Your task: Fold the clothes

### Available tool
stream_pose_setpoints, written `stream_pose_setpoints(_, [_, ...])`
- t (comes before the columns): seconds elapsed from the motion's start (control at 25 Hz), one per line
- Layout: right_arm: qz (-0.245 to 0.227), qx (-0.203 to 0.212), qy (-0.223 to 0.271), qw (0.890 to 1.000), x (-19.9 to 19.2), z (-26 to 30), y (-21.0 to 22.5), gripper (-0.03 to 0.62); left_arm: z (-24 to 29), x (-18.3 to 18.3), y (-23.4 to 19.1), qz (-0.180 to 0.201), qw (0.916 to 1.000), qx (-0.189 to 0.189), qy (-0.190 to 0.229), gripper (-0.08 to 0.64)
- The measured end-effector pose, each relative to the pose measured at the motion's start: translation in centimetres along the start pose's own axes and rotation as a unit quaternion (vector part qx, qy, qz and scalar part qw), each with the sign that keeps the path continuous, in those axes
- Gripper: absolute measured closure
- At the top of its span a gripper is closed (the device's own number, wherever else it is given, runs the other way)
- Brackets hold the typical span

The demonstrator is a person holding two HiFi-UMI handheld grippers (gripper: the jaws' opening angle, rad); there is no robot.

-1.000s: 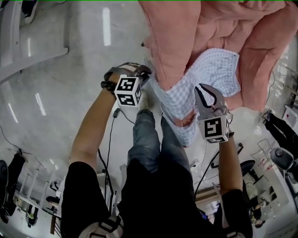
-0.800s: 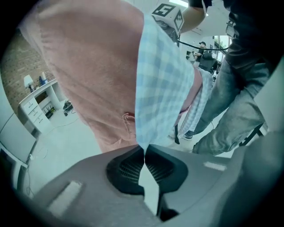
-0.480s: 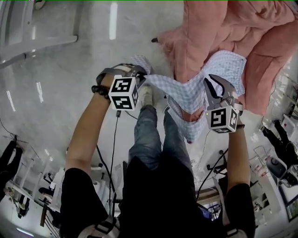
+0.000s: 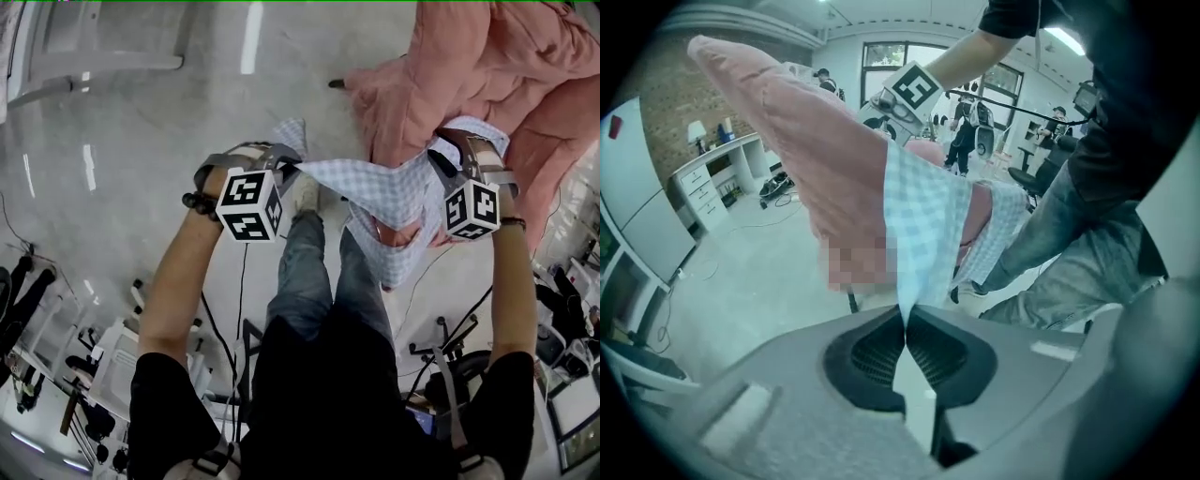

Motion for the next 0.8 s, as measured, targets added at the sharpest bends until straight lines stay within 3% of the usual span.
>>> stream_pose_setpoints(0.2, [-0.074,0.019,-0.011,0.997,0.1,0.7,0.8,0.419,-0.4,-0.3,1.0,-0.018,0.9995,0.023,-0.015,0.551])
stream_pose_setpoints(0.36, [-0.085,0.008,-0.006,0.996,-1.2,-0.2,0.4,0.574,-0.3,0.6,2.6,-0.042,0.9979,0.046,-0.021,0.552])
stream_pose_setpoints(0.56, [-0.105,-0.019,0.008,0.994,-2.3,-1.6,-1.2,0.578,0.1,1.0,5.1,-0.082,0.9922,0.087,-0.035,0.552])
stream_pose_setpoints(0.8, [-0.092,-0.074,0.045,0.992,-3.9,-7.0,-2.2,0.578,-0.8,2.8,8.3,-0.126,0.9782,0.156,-0.053,0.552])
Point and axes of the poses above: the fingertips, and each gripper's own axes: z forward along the fingers, y to its right, x out of its top, the point moved 3 cm from there along -z, backward along the fingers, and after that the axes turned 1 degree about y, right-handed, at the moved point
